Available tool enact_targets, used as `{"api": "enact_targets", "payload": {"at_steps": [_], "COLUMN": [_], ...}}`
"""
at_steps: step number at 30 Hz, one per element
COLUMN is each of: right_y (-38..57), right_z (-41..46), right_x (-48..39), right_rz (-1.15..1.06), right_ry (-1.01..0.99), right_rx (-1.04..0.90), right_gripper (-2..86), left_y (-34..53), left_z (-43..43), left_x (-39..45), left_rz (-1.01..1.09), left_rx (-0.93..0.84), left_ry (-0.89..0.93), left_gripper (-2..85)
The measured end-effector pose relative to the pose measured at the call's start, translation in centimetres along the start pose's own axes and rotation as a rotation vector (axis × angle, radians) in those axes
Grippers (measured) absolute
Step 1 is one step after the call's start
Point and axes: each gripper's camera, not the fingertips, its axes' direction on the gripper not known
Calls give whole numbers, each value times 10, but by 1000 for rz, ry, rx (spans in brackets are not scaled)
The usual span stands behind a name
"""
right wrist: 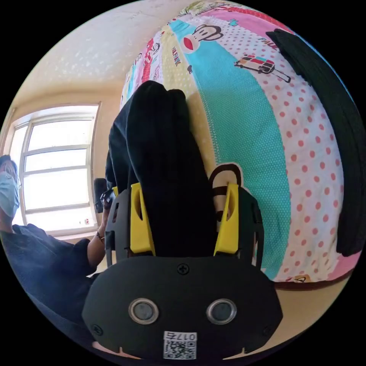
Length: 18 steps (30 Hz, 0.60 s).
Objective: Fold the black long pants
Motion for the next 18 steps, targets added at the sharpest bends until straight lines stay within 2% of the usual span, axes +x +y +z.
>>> {"api": "enact_targets", "payload": {"at_steps": [2, 3, 5, 9, 13, 15, 18], "right_y": [17, 27, 42, 68, 73, 66, 51], "right_z": [14, 23, 34, 45, 58, 79, 116], "right_x": [1, 0, 2, -67, -146, -211, -294], "right_rz": [24, 30, 123, 23, -89, -233, -432], "right_ry": [-35, -103, -163, -113, -220, -236, -311], "right_rx": [-33, -86, -135, -278, -309, -337, -344], "right_gripper": [223, 180, 145, 114, 95, 92, 94], "left_y": [10, 20, 36, 68, 96, 104, 125], "left_z": [24, 38, 39, 2, -98, -149, -237], "left_x": [1, -2, -2, 22, 64, 84, 113], "left_rz": [-56, -95, -139, -132, -93, -63, -14], "left_rx": [-118, -163, -166, -207, -39, 43, 268], "left_ry": [130, 199, 239, 327, 381, 347, 271], "left_gripper": [254, 239, 202, 163, 148, 145, 147]}}
